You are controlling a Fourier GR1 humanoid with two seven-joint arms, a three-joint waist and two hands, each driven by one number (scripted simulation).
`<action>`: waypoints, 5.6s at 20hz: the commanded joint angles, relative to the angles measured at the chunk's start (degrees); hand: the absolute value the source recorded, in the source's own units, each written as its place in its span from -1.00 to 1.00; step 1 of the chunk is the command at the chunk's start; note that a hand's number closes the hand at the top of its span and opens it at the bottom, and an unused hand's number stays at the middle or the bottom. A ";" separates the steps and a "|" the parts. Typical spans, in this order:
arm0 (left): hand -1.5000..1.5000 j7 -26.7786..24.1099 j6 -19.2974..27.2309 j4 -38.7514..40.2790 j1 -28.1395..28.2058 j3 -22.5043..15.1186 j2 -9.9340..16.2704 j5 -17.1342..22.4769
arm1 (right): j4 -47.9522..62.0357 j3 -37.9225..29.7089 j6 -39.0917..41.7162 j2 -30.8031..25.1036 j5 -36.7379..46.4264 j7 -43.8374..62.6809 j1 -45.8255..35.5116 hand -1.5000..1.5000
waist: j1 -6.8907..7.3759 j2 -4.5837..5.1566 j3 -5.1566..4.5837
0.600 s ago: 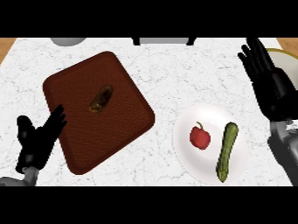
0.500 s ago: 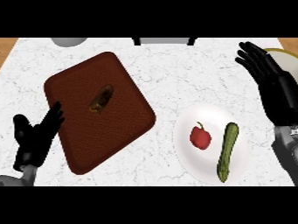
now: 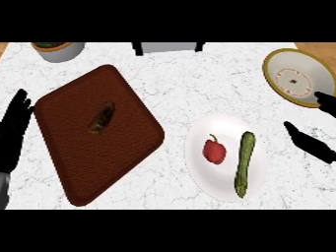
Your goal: Pick the bell pepper from the plate and place it in the bowl
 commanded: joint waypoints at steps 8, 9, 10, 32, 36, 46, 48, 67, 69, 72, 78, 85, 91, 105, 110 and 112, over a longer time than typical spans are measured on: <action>0.00 -0.22 0.00 -4.68 -0.16 0.87 1.08 -0.63 | -10.69 15.53 -26.56 13.28 32.35 9.46 28.01 -1.00 | 2.85 0.61 0.29; 0.00 -1.60 -0.87 -3.71 -0.09 1.66 1.14 -0.24 | -12.06 16.08 -27.57 14.97 36.14 10.83 29.70 -1.00 | 3.15 0.86 0.22; 0.00 -1.59 0.27 -2.53 -0.13 1.08 0.56 -1.57 | -16.86 14.85 -25.54 14.32 38.01 14.30 31.97 -1.00 | 3.06 1.04 0.20; 0.00 -0.15 -2.44 -1.10 -5.64 -0.69 -3.34 -4.33 | -31.05 6.40 44.79 23.09 45.00 57.57 4.97 -1.00 | 7.08 1.87 0.61; 0.00 1.82 -1.71 -3.01 -5.32 -0.83 -3.78 -5.41 | -25.16 2.86 48.45 23.78 37.91 55.45 1.97 -1.00 | 6.79 1.62 0.69; 0.00 -1.89 -5.40 -0.56 -3.25 2.30 -4.05 -5.14 | -14.11 7.02 52.13 28.46 41.72 61.05 -3.19 -1.00 | 6.31 1.49 0.63; 0.00 4.55 -2.10 -5.48 -5.56 -0.11 -5.01 -7.32 | -9.73 3.91 49.57 25.03 43.87 54.62 -4.48 -1.00 | 6.34 1.47 0.71; 0.00 3.10 -9.53 -4.99 -1.93 7.76 -9.85 -11.95 | 0.59 8.24 38.79 34.12 53.04 49.51 1.27 -1.00 | 6.05 1.40 0.68; 0.00 -3.46 -11.07 2.95 -2.82 8.14 -11.47 -11.93 | 5.52 6.94 40.69 34.12 50.46 54.03 -7.81 -1.00 | 6.16 1.53 0.66; 0.00 0.60 -12.59 -1.26 -3.02 11.39 -10.37 -12.17 | 5.56 6.78 37.42 34.15 53.91 49.34 -3.02 -1.00 | 6.12 1.44 0.68; 0.00 2.60 -11.29 -1.05 -5.50 9.62 -13.38 -15.65 | 13.05 4.91 35.40 34.14 48.56 51.11 -10.21 -1.00 | 6.28 1.51 0.69; 0.00 4.89 -12.71 -6.16 -3.67 10.90 -14.03 -16.69 | 21.53 -0.74 33.02 32.70 47.82 34.53 -11.33 1.00 | 6.30 1.48 0.70; 0.00 2.81 -15.20 -3.63 -2.24 13.74 -15.24 -17.62 | 25.48 -0.45 29.79 34.12 49.43 34.79 -13.30 1.00 | 6.23 1.46 0.69; 0.00 2.08 -15.07 -3.21 -2.13 14.21 -15.53 -17.48 | 13.77 11.13 43.54 6.43 45.90 -14.39 -8.09 1.00 | 5.49 1.24 0.77; 0.00 0.66 -15.06 -3.04 -1.05 15.15 -15.37 -17.61 | 5.72 -1.37 39.82 -4.59 39.01 -24.86 -8.88 1.00 | 4.84 1.09 0.66; 0.00 1.24 -16.50 -3.56 -0.21 15.47 -15.05 -16.21 | 3.33 -6.95 36.95 -3.76 34.96 -24.91 -9.13 1.00 | 4.70 0.96 0.68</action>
